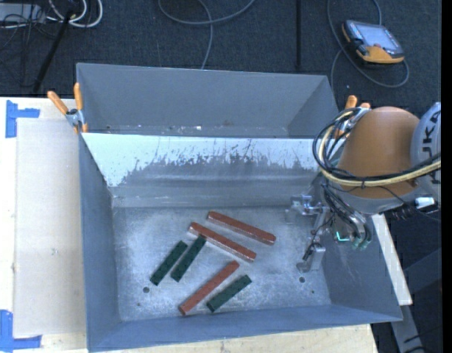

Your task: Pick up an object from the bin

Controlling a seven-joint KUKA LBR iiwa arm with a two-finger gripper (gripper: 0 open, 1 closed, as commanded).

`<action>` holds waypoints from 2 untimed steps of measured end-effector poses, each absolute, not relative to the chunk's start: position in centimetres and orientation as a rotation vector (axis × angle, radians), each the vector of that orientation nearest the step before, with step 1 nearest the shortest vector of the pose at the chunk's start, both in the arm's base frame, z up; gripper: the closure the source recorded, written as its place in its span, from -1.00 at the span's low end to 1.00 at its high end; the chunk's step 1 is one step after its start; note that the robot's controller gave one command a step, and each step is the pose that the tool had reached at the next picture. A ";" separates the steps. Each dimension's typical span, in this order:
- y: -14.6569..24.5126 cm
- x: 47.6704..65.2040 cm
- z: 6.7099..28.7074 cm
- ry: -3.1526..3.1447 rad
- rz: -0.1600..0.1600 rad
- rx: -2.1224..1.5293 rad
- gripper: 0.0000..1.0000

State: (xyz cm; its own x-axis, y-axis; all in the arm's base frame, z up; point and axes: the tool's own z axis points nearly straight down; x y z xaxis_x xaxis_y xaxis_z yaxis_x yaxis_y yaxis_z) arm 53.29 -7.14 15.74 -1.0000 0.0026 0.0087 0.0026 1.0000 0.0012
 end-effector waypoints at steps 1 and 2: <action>-1.2 58.3 6.5 -3.138 -0.005 -0.081 -1.00; -6.0 58.8 10.2 -3.143 0.003 -0.148 -1.00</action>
Offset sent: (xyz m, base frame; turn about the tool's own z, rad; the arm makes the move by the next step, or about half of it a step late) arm 0.0504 0.0553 -0.0874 0.0537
